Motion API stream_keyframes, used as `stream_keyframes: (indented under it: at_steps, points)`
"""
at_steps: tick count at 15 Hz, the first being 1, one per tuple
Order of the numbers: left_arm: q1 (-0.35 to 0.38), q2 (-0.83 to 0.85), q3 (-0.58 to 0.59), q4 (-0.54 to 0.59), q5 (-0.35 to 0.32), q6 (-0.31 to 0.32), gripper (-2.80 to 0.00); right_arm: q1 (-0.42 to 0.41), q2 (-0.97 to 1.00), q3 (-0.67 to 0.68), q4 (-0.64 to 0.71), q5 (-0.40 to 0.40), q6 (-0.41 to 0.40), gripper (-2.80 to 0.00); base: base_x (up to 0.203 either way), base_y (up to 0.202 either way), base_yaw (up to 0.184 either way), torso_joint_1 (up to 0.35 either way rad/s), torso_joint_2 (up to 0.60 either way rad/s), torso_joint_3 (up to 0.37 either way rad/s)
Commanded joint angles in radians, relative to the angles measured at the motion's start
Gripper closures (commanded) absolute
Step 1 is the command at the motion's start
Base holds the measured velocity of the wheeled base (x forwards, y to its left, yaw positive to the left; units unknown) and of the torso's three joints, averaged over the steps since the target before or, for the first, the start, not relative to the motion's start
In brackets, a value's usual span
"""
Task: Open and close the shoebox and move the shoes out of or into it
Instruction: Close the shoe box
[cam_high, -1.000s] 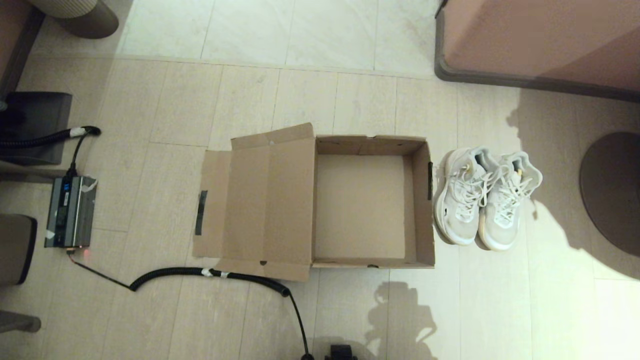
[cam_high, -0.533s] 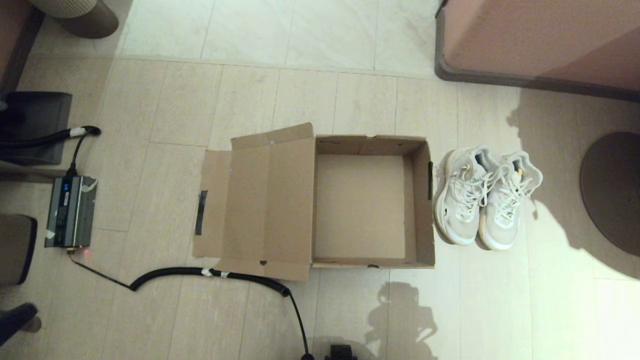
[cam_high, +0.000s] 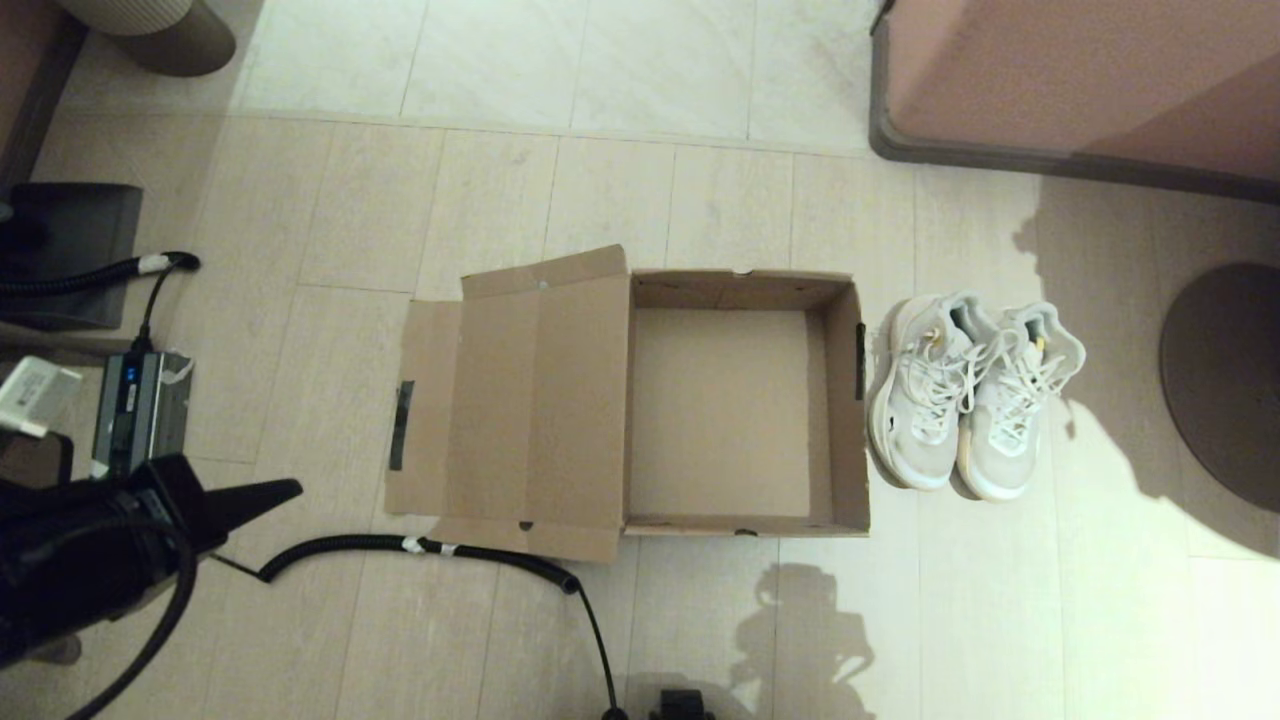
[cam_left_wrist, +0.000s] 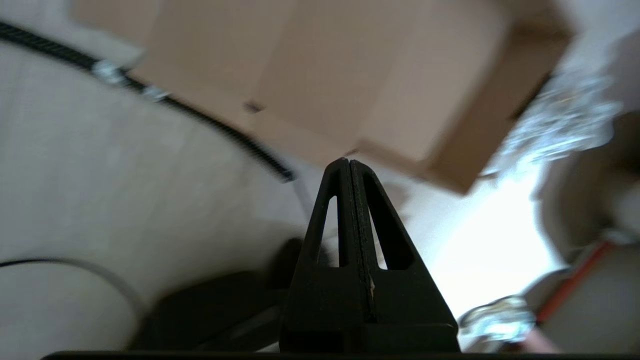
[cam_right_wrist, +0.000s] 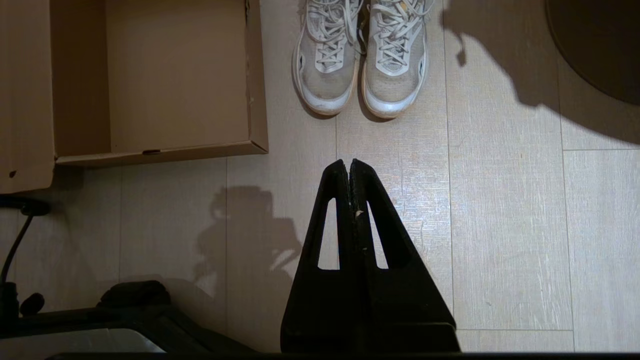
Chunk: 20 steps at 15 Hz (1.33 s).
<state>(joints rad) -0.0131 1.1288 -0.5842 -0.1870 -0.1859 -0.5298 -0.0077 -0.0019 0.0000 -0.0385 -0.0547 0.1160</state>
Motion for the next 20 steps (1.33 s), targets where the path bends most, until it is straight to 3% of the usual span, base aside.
stream_keyframes:
  at_steps: [1, 6, 10, 12, 14, 15, 17, 20]
  points:
    - [0.016, 0.045, 0.030, -0.003, -0.003, 0.030, 0.00, 0.000, 0.003, 0.011, 0.000, -0.001, 0.001, 0.00, 0.000, 0.000, 0.000, 0.000, 0.00, 0.000]
    - [0.015, 0.016, 0.074, -0.017, -0.004, 0.037, 0.00, 0.000, 0.003, 0.011, 0.000, -0.001, 0.001, 0.00, 0.000, 0.000, 0.000, 0.000, 0.00, 0.000]
    - [0.016, 0.008, 0.089, -0.017, -0.001, 0.079, 0.00, 0.000, 0.003, 0.011, 0.000, -0.001, 0.001, 0.00, 0.000, 0.000, 0.000, 0.000, 0.00, 0.000]
    - [0.019, 0.038, 0.063, -0.025, -0.002, 0.078, 0.00, 0.000, 0.003, 0.011, 0.000, -0.001, 0.001, 0.00, 0.000, 0.000, 0.000, 0.000, 0.00, 0.000]
    - [0.068, 0.155, -0.006, -0.074, -0.015, 0.078, 0.00, 0.000, 0.003, 0.011, 0.000, -0.001, 0.001, 0.00, 0.000, 0.000, 0.000, 0.000, 0.00, 0.000]
    - [0.113, 0.202, -0.056, -0.102, -0.056, 0.080, 0.00, 0.000, 0.003, 0.012, -0.004, -0.001, 0.003, 0.00, 0.000, 0.000, 0.000, 0.000, 0.00, 0.000]
    - [0.207, 0.257, -0.105, -0.134, -0.221, 0.087, 0.00, 0.000, 0.003, 0.013, -0.004, -0.001, 0.004, 0.00, 0.000, 0.000, 0.000, 0.000, 0.00, 0.000]
    - [0.310, 0.331, -0.111, -0.160, -0.269, 0.103, 0.00, 0.000, 0.003, 0.013, -0.004, -0.001, 0.004, 0.00, 0.000, 0.000, 0.000, 0.000, 0.00, 0.000]
